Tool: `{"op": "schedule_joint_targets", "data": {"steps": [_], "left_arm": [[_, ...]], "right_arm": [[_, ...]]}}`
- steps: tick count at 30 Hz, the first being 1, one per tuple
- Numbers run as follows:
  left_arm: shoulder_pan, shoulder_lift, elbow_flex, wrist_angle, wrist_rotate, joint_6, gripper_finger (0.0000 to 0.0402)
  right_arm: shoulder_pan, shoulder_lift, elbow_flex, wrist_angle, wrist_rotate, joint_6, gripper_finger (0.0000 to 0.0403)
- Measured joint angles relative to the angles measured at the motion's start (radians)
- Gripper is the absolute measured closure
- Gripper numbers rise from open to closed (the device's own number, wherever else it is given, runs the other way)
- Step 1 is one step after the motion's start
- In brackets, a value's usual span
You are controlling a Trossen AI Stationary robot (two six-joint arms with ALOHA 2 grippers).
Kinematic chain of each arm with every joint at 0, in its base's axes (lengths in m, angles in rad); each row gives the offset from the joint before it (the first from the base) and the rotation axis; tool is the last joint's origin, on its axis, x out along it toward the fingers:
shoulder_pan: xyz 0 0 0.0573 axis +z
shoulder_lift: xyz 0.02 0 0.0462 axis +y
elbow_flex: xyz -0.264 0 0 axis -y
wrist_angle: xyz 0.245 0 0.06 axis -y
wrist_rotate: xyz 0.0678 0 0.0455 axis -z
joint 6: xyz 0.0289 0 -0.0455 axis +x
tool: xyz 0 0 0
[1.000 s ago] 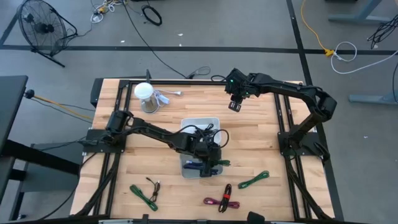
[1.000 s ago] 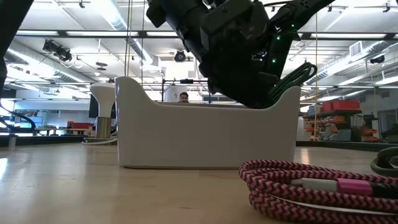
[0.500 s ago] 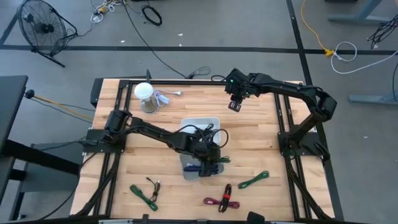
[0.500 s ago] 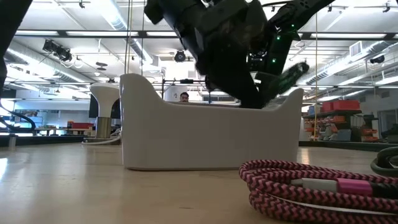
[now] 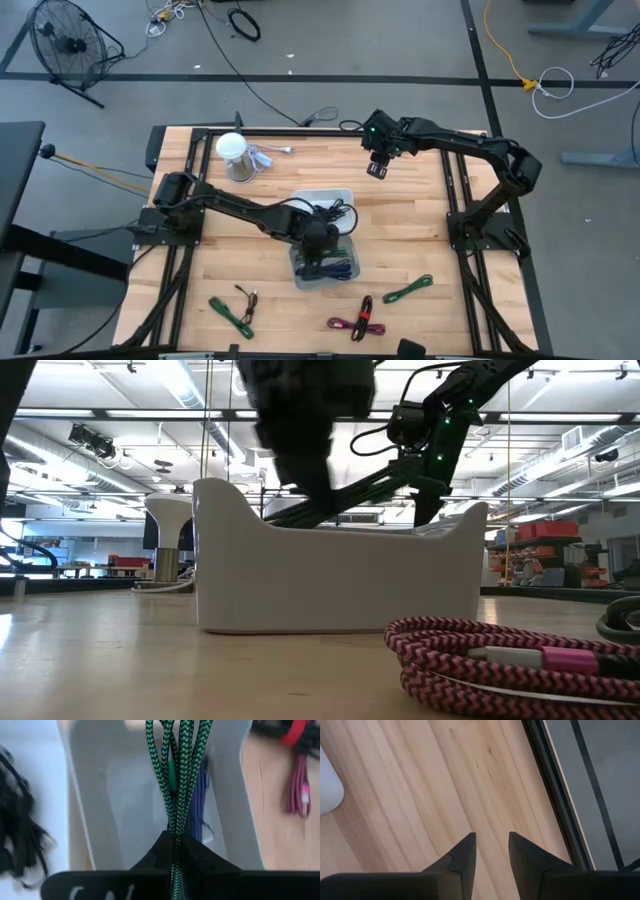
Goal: Pick & Place USB Port
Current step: Put the green charger cable into the gray container
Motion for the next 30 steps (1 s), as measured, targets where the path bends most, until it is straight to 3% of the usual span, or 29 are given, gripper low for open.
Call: {"op": "schedule_joint_targets", "data": {"steps": [5, 15, 23, 30], "left_arm": [[-0.016, 0.001, -0.001, -0.063, 0.025, -0.001, 0.0385], [-0.003, 0.002, -0.001, -0.038, 0.006, 0.038, 0.0385], [0.014, 0.024, -0.001, -0.039, 0.055, 0.031, 0.0383], [0.013, 0.084, -0.001, -0.043, 0.095, 0.028, 0.033]], "right_arm": [[-0.005, 0.0, 0.0, 0.009, 0.0, 0.001, 0.0287], [-0.006, 0.0, 0.0, 0.01, -0.001, 0.007, 0.0287], [-0.006, 0.0, 0.0, 0.011, -0.001, 0.008, 0.0287], [-0.006, 0.0, 0.0, 0.011, -0.002, 0.007, 0.0287]]}}
